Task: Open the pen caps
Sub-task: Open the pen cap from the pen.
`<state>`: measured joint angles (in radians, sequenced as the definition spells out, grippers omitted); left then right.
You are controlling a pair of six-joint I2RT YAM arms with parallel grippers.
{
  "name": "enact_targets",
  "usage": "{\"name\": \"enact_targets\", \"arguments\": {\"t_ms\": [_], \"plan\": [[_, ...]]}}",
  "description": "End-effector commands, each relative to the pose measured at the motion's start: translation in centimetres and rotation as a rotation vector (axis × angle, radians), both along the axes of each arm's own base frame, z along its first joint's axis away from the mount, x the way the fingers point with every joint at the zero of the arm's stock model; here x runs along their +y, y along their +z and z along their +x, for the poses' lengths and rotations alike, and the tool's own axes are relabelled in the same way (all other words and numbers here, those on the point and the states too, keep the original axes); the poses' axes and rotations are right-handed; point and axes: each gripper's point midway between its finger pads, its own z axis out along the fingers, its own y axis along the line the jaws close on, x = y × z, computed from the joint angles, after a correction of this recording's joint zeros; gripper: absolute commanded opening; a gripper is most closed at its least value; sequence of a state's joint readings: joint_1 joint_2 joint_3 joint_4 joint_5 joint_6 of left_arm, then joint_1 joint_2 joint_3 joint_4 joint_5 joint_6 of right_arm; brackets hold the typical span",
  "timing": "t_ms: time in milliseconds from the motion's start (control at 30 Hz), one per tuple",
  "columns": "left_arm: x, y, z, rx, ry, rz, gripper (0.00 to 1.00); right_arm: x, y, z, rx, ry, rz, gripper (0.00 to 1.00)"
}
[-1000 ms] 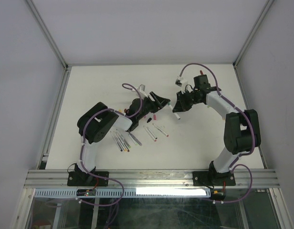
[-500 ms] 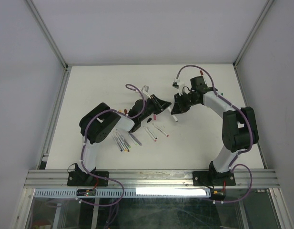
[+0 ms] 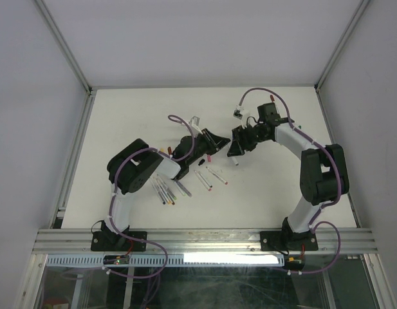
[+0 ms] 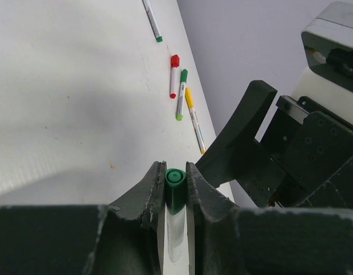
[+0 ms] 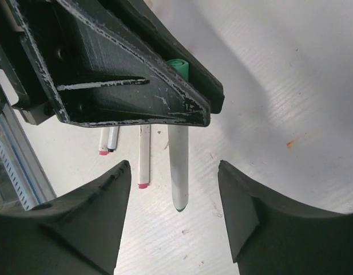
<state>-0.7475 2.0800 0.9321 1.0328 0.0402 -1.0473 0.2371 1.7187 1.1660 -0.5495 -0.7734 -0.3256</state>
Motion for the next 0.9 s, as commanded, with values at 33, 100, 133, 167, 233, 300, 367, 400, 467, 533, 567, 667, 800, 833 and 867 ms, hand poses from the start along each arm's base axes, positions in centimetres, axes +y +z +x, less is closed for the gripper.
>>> {"name": "enact_targets", "arguments": {"t_ms": [33, 100, 133, 167, 233, 300, 367, 400, 467, 533, 567, 667, 800, 833, 867], "plan": [[-0.4, 5.9, -1.2, -0.149, -0.038, -0.119, 0.00, 1.0, 2.1, 0.2, -0.039, 0.011, 0.079, 0.65], [-0.3, 6.5, -1.3, -0.157, -0.038, -0.137, 0.00, 1.2, 1.9, 0.1, -0.032, 0.011, 0.082, 0.65], [-0.3, 6.6, -1.3, -0.157, -0.038, -0.144, 0.00, 1.4, 1.9, 0.0, -0.030, 0.011, 0.085, 0.64], [-0.3, 6.9, -1.3, -0.161, -0.038, -0.154, 0.00, 1.5, 1.9, 0.0, -0.030, 0.010, 0.087, 0.63], [-0.3, 7.5, -1.5, -0.168, -0.043, -0.169, 0.00, 1.7, 1.7, 0.0, -0.028, 0.009, 0.088, 0.60], [-0.3, 7.8, -1.5, -0.170, -0.043, -0.178, 0.00, 1.8, 1.7, -0.1, -0.027, 0.011, 0.087, 0.52], [-0.2, 8.1, -1.5, -0.171, -0.041, -0.184, 0.00, 1.9, 1.7, -0.1, -0.028, 0.012, 0.085, 0.34], [-0.1, 8.3, -1.4, -0.173, -0.037, -0.187, 0.00, 1.9, 1.7, -0.2, -0.027, 0.012, 0.086, 0.25], [0.1, 8.5, -1.3, -0.178, -0.024, -0.186, 0.00, 1.9, 1.9, -0.2, -0.031, 0.013, 0.090, 0.08], [0.6, 8.8, -0.7, -0.196, 0.001, -0.175, 0.00, 1.9, 2.1, -0.3, -0.035, 0.017, 0.091, 0.00], [1.1, 9.2, -0.1, -0.210, 0.017, -0.173, 0.00, 1.9, 2.2, -0.4, -0.037, 0.021, 0.092, 0.00], [3.4, 10.8, 3.2, -0.254, 0.087, -0.168, 0.00, 1.9, 2.3, -0.5, -0.047, 0.034, 0.085, 0.00], [8.9, 14.7, 9.4, -0.335, 0.281, -0.122, 0.00, 2.2, 2.2, -1.0, -0.022, 0.054, 0.107, 0.00], [10.4, 15.6, 10.8, -0.342, 0.342, -0.105, 0.00, 2.3, 2.2, -1.1, -0.018, 0.060, 0.112, 0.00], [11.7, 16.4, 11.9, -0.337, 0.393, -0.098, 0.00, 2.4, 2.2, -1.2, -0.016, 0.065, 0.116, 0.00]]}}
